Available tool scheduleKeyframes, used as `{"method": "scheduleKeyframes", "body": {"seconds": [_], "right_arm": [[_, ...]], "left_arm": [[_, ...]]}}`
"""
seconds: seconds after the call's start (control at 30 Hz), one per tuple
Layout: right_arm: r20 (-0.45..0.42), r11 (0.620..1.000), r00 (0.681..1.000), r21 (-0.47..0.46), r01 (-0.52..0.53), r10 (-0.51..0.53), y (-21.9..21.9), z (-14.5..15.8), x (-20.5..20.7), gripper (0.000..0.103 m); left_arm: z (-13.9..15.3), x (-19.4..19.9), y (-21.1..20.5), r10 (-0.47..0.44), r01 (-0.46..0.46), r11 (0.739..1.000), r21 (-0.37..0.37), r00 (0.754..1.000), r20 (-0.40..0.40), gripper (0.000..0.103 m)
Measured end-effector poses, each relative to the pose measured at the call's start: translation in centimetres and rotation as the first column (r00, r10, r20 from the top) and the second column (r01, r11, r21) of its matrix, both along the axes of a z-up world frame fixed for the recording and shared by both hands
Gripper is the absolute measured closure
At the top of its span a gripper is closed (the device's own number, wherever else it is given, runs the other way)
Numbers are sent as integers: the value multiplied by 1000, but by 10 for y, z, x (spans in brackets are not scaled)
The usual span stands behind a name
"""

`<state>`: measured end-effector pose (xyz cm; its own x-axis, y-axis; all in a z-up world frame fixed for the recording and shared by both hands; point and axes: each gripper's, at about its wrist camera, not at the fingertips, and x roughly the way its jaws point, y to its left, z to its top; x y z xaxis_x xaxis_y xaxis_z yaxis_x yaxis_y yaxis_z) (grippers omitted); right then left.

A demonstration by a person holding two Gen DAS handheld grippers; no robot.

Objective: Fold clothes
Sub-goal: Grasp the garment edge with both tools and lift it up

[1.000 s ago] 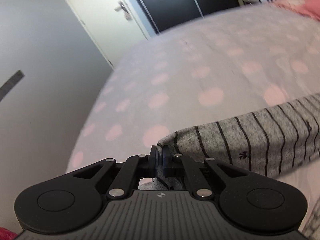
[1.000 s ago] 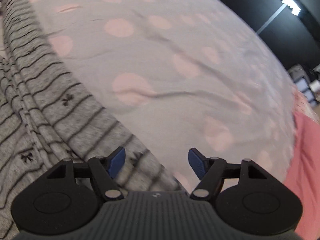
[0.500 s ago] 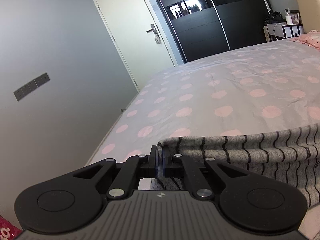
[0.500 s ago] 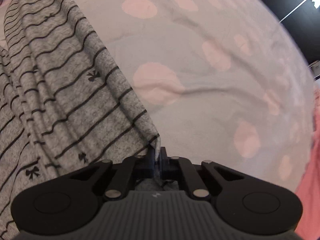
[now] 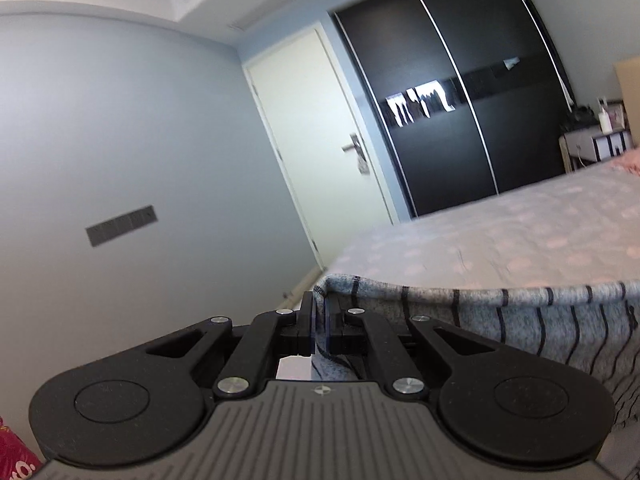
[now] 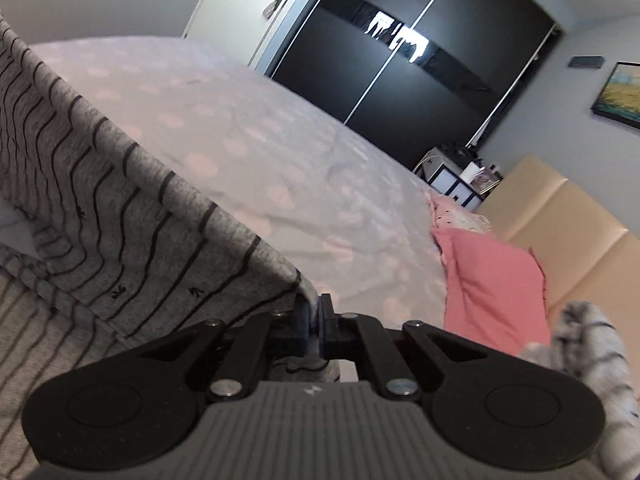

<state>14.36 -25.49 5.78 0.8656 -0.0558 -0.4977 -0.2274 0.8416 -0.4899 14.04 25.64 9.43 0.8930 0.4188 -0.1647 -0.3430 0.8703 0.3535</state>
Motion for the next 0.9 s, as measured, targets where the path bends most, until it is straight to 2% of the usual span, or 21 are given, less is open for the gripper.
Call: {"method": "scheduleKeyframes", "body": {"seconds": [0.17,0.27,0.37,0.5,0.6,0.73,0.9], "right_arm": [[55,997,998,70,10,-14,5,37,-48,98],[87,995,996,96,11,-19,6,53,-69,98],[93,994,995,110,12,-22,8,60,-72,98],[55,996,998,84,20,-25,16,49,-35,98],[14,998,1000,54,23,-24,20,38,9,98],[-43,1000,999,7,30,-29,26,15,81,98],[-123,996,988,-26,90,-93,29,-36,180,98]], "left_arm": [[19,-31,3,32,-37,998,42,994,105,101],[22,-34,7,40,-47,997,53,992,121,101],[14,-18,6,44,-50,996,68,996,81,101],[-10,28,6,56,-52,992,117,998,-32,101],[-38,80,5,72,-53,989,140,988,-133,101],[-79,162,-4,92,-40,979,199,961,-261,101],[-146,259,-29,105,33,945,326,913,-395,101]]}}
